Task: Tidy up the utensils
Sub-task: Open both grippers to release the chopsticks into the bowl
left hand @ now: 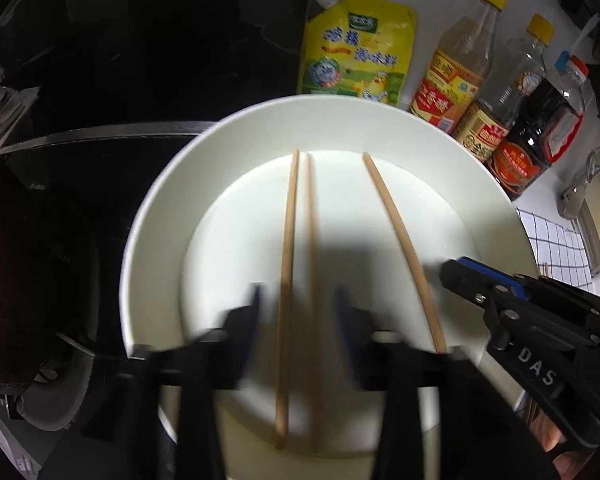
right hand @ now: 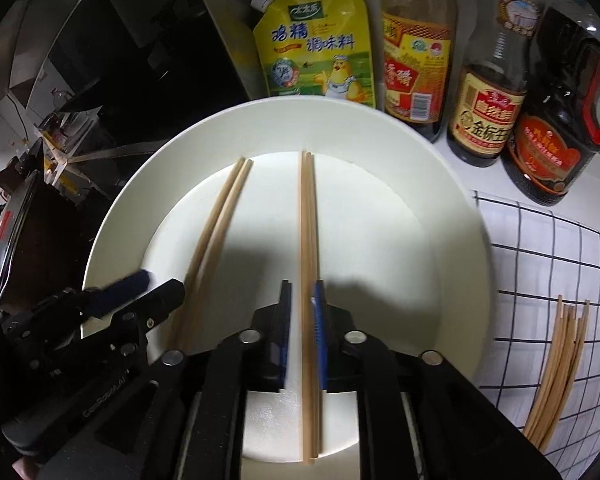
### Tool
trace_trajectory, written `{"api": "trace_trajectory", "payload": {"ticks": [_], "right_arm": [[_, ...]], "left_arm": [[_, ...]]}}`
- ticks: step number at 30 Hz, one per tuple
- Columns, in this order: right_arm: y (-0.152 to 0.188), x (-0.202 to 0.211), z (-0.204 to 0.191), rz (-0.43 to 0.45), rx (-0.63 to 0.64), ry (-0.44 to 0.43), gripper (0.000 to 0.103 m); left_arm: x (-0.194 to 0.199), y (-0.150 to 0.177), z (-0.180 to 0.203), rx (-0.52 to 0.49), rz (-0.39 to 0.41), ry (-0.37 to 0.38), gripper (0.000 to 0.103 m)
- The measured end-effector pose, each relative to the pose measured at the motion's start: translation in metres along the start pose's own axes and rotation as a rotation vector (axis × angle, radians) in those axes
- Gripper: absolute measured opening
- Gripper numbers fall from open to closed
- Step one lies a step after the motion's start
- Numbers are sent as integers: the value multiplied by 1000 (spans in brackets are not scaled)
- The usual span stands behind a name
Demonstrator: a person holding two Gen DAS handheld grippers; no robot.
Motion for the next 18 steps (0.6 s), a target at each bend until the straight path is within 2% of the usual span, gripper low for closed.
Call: {"api": "trace_trajectory", "payload": {"ticks": [7,18], "right_arm": [[9,22,7,37,-16,19,17],[34,59,1,80,7,7,23]], "left_arm": [[19,-1,-10,22,34,-20,58],[55,17,-5,12,71,-52,62]]}}
Point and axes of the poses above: each gripper's, at about its wrist camera, not at the fingertips, and x roughly against the way its jaws point, z to its right, y to its underside, the point moved 5 cm from there along -x, roughly the way its jaws point, and after that the axes turned 3 degrees about -y, right-handed, at the moved point
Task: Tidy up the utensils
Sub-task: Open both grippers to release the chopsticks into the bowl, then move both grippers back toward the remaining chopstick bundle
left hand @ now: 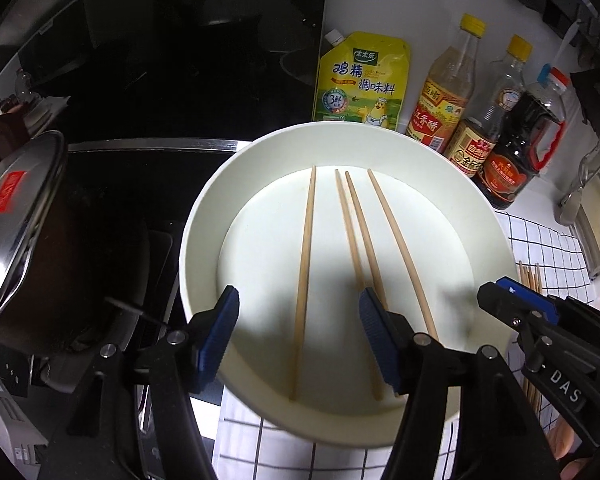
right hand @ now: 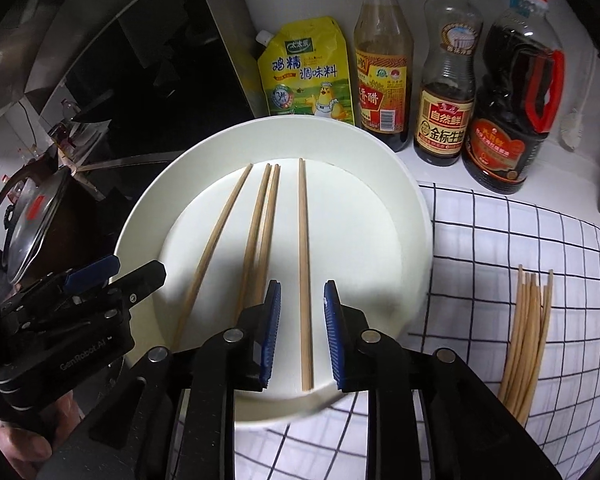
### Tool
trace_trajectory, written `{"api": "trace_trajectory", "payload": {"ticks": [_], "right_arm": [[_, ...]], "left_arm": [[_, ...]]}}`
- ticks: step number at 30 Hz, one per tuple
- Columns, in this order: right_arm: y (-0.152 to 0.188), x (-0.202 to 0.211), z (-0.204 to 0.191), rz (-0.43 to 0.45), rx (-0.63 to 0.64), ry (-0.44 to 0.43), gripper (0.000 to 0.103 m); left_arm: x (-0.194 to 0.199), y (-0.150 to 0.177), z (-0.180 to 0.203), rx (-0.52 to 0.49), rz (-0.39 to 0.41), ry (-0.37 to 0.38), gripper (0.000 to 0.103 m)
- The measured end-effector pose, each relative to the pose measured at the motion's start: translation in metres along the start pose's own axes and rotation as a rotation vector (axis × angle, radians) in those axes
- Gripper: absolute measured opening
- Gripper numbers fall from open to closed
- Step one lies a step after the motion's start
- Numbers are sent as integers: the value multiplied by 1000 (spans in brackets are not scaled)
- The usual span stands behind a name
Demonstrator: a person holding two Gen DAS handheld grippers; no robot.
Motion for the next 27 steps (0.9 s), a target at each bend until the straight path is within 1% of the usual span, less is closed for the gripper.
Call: {"api": "trace_trajectory", "payload": {"ticks": [10,14,27], "right_arm": [[25,36,15,23,-17,2,26],[36,52,28,35,-27,10,27],[78,98,94,60,-106,70,29]], "left_arm": [[26,20,19,-13,12,5,62],[34,29,34,-24,17,13,66],[49,52,99,-93,13,49,66]]}}
Point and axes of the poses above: each gripper's, at about its wrist camera, not at the fingertips, and x roughly against the way its jaws point, z to its right, y to its underside, the point moved 5 cm from there along -x, roughly the way its jaws point, and after that the axes turned 3 degrees about -y, right-handed, at the moved point
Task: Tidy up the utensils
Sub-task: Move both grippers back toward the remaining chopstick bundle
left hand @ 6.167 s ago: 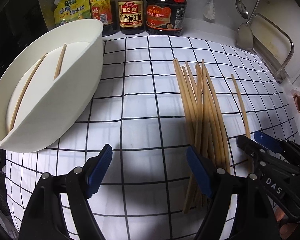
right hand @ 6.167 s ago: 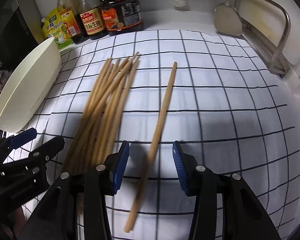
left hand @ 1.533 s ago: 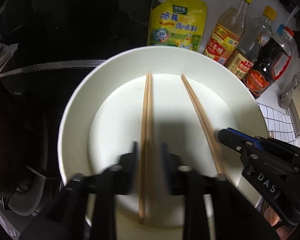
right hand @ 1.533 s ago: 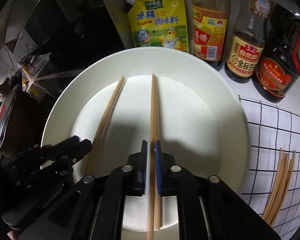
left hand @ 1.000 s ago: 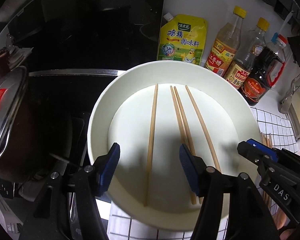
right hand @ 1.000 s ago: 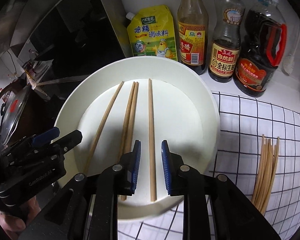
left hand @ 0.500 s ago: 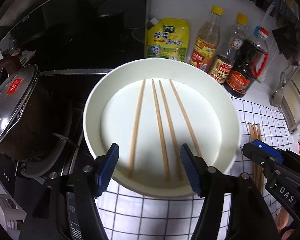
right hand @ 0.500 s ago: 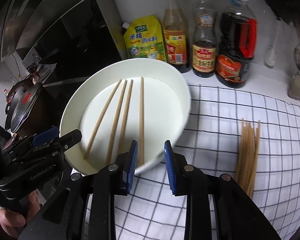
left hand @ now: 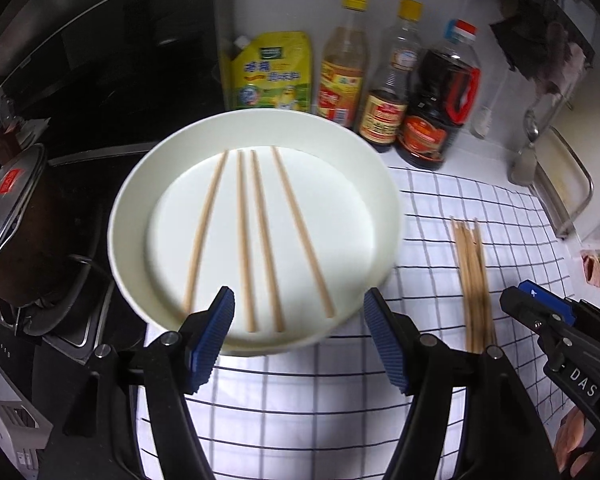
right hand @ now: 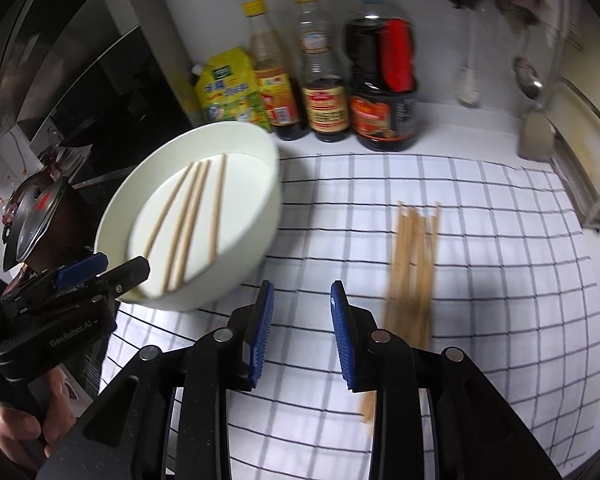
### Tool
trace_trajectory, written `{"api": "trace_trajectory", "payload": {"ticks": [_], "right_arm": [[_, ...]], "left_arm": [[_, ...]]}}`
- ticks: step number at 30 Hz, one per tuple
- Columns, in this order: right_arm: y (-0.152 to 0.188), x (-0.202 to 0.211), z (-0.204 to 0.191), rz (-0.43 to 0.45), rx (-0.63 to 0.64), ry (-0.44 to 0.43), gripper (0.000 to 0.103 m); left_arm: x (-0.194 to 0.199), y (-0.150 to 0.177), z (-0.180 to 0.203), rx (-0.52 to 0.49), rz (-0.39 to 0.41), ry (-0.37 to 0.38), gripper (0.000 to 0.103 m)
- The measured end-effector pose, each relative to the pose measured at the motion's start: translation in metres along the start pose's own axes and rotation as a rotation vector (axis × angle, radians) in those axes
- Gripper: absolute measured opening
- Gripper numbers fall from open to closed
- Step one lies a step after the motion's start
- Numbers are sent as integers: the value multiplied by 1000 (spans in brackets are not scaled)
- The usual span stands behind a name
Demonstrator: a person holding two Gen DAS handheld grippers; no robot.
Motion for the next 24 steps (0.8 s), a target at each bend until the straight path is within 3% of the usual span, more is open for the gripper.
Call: {"api": "trace_trajectory", "payload": {"ticks": [14,24], "right_arm": [[29,19,89,-26,-105,76,31],[45,-10,117,-87,-105,77,32]], "left_arm": [[-3,15,89,-109,-31,74,69],[-26,32,119,-131,-80,70,70]]}}
Point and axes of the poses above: each gripper's, at about its wrist camera, not at the fingertips, and x roughly against the way its jaws point, z to its right, y to its underside, the point moved 5 cm from there along -x, roughly the way its jaws point, and after that the axes turned 3 degrees about -y, right-handed, at the moved point
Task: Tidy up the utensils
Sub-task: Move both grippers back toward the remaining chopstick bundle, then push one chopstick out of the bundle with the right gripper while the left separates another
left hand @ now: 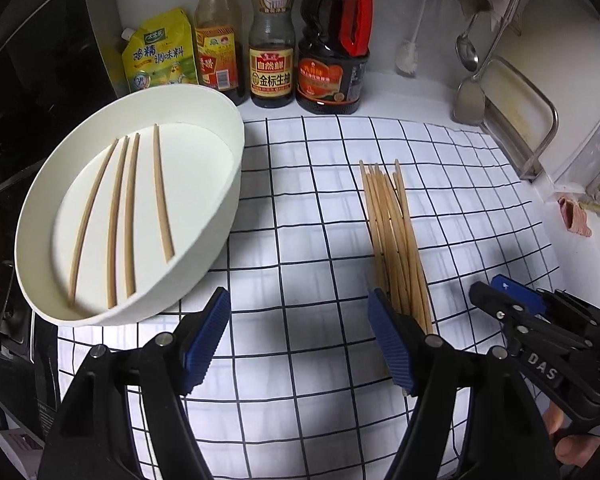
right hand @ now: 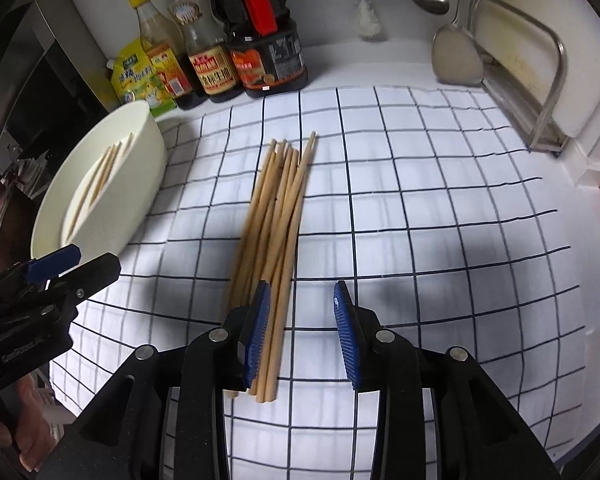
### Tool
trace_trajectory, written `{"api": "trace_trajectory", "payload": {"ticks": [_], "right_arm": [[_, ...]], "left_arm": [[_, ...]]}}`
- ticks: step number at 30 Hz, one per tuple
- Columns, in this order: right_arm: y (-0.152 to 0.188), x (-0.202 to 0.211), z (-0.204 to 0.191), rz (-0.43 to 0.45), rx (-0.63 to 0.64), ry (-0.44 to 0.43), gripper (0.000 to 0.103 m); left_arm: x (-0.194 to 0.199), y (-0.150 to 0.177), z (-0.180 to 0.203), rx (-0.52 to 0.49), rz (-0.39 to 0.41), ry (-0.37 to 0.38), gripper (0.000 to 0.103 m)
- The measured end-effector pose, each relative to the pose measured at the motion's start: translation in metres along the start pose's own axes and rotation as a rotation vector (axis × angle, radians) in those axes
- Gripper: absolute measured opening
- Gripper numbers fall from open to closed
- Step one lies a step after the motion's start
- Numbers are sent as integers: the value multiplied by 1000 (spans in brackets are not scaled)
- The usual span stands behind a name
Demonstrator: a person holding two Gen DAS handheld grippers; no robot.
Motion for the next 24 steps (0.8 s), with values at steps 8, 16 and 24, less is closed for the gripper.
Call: {"api": "trace_trajectory", "payload": {"ticks": [8,16,24], "right_arm": [[3,-38,2,-47,24,1,32],[1,-56,3,-51,31,15,32],[3,-58,-3,-42,64,36,32]], "left_arm": [[-19,7,3,6,-14,0,70],[-41,8,7,26,-29,16,70],[-54,7,16,26,-33,31,70]]}}
Point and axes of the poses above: each gripper's, at about its wrist camera, not at the fingertips, and x roughly against the way its jaws point, z to its right, y to its underside, the point moved 5 cm from there along -x, roughly the way its jaws point, and after that the axes turned 3 degrees about -y, right-handed, at the moved point
